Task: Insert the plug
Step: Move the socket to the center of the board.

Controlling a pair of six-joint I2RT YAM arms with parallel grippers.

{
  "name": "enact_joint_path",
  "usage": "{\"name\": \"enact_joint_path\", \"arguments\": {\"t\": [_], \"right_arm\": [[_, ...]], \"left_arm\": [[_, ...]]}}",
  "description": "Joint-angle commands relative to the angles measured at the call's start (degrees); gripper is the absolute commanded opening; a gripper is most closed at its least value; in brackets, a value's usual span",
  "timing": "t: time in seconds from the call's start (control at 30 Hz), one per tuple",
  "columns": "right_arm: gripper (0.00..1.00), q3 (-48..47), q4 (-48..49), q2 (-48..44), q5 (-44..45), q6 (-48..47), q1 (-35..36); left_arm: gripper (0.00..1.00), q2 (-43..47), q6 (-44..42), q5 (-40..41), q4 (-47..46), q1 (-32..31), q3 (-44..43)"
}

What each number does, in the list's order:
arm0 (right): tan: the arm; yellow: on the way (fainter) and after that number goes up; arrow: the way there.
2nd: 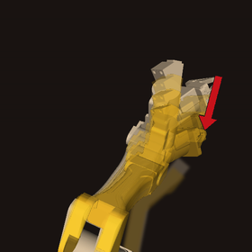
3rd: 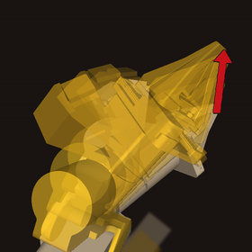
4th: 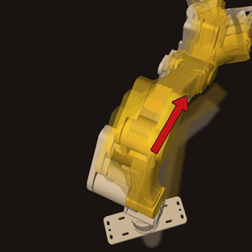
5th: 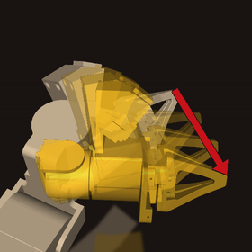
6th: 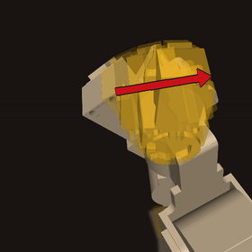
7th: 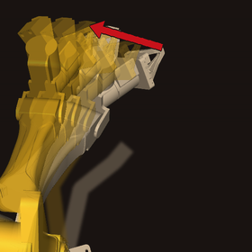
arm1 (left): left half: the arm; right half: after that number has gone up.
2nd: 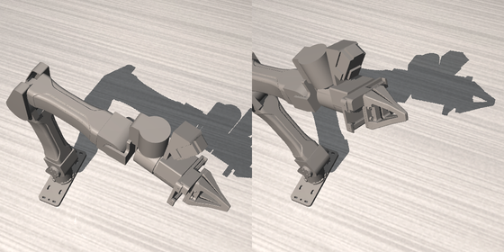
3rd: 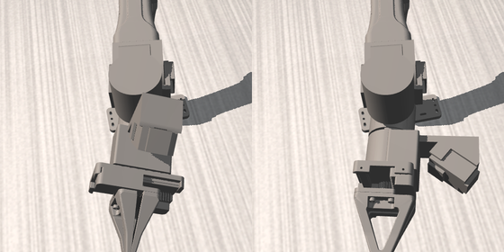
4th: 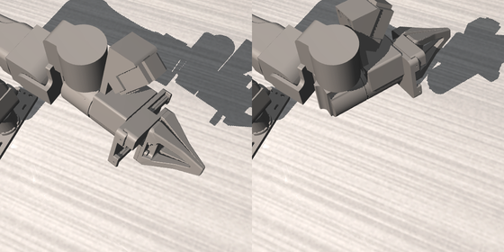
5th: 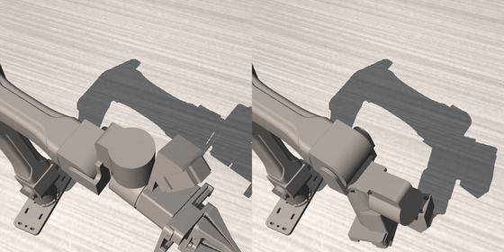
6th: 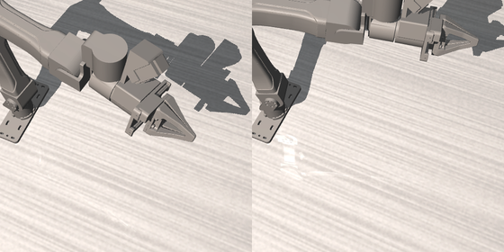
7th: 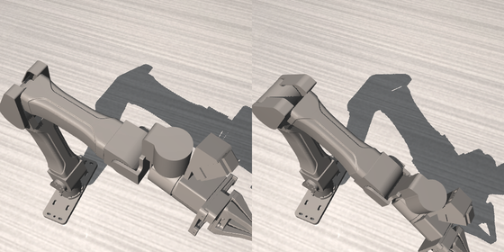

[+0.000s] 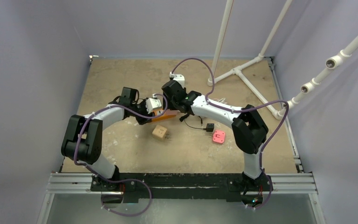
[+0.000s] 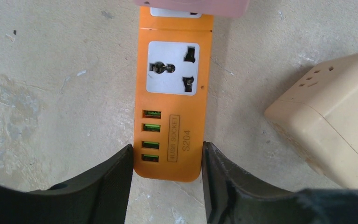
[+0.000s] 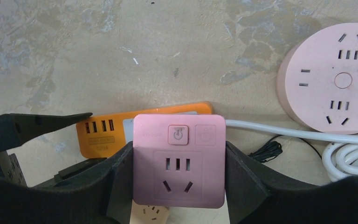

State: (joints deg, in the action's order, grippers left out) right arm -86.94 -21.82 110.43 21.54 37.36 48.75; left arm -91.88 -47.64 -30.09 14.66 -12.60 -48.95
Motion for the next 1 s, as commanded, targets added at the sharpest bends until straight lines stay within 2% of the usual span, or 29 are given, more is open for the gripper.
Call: {"name": "enact_joint_path", "arguments": {"t": [0.0, 0.1, 0.4, 0.97], "right_arm": [[0.00, -2.4, 1.7, -0.7, 3.8, 0.3, 0.2], [0.00, -2.4, 2.2, -0.6, 4.4, -0.4, 0.2], [0.00, -4.7, 2.5, 1.7, 4.0, -2.1, 1.3], [0.00, -1.8, 1.1, 0.3, 6.3, 0.7, 3.3]], "left_arm": [[0.40, 1.4, -1.3, -1.5, -2.0, 0.3, 1.6], [0.35, 1.8, -1.9, -1.9, -1.2, 0.3, 1.7], [0.33, 3.1, -5.2, -1.5, 2.8, 0.3, 1.8], [0.27, 4.4, 0.1, 1.0, 1.2, 0.3, 3.0]]}}
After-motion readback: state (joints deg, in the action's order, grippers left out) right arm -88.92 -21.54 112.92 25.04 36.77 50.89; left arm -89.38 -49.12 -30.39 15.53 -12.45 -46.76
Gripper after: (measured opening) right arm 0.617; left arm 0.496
